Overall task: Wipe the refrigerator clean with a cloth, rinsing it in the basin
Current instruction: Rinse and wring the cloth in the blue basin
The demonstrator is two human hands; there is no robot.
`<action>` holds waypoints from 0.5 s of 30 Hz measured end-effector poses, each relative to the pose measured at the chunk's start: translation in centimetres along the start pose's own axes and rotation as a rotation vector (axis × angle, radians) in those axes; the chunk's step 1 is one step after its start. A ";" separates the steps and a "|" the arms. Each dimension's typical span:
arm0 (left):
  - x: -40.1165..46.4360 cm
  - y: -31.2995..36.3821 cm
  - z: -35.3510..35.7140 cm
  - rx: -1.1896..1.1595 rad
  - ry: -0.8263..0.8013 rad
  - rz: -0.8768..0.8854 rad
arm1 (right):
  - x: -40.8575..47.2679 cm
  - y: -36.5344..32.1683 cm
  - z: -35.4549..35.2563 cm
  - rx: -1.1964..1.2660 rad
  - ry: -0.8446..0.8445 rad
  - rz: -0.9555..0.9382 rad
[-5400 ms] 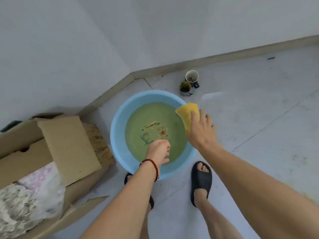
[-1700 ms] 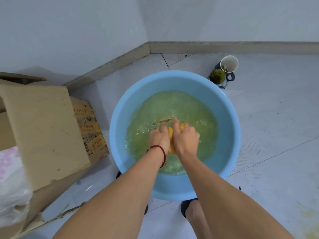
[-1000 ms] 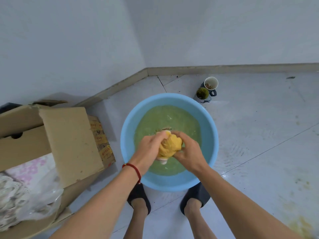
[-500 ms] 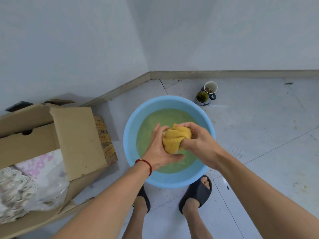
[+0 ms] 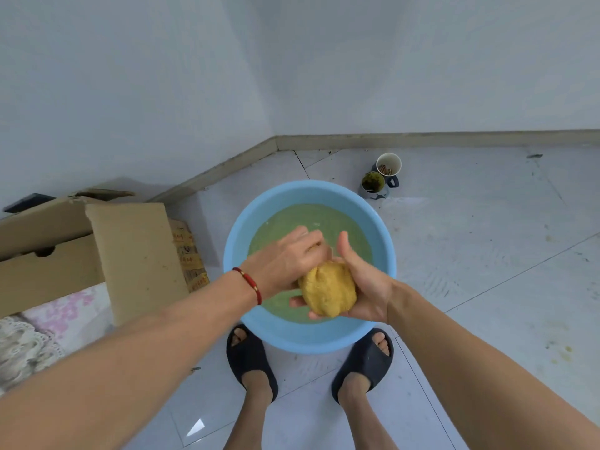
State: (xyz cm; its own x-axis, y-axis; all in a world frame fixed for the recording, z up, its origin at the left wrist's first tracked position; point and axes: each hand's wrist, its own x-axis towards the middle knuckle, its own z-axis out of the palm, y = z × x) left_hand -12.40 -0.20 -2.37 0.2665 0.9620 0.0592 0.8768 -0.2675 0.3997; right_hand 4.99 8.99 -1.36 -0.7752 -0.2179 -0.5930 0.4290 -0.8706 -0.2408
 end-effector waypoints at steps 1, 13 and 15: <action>-0.1 -0.8 0.1 0.019 -0.015 -0.010 | 0.1 -0.2 0.4 -0.070 0.002 0.005; 3.7 -0.4 0.0 -0.215 -0.715 -0.820 | 4.6 -0.2 -0.2 -1.820 0.737 -0.275; 3.6 -0.8 -0.3 -0.491 -0.772 -0.929 | 5.1 0.2 -1.1 -1.886 0.746 -0.318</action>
State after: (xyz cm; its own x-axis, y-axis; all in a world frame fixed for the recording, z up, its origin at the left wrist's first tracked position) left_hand -12.27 3.47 -2.25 -0.0525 0.4524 -0.8903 0.6634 0.6822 0.3075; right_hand 1.61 8.17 -5.25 -0.8140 0.4267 -0.3941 0.5720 0.7072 -0.4156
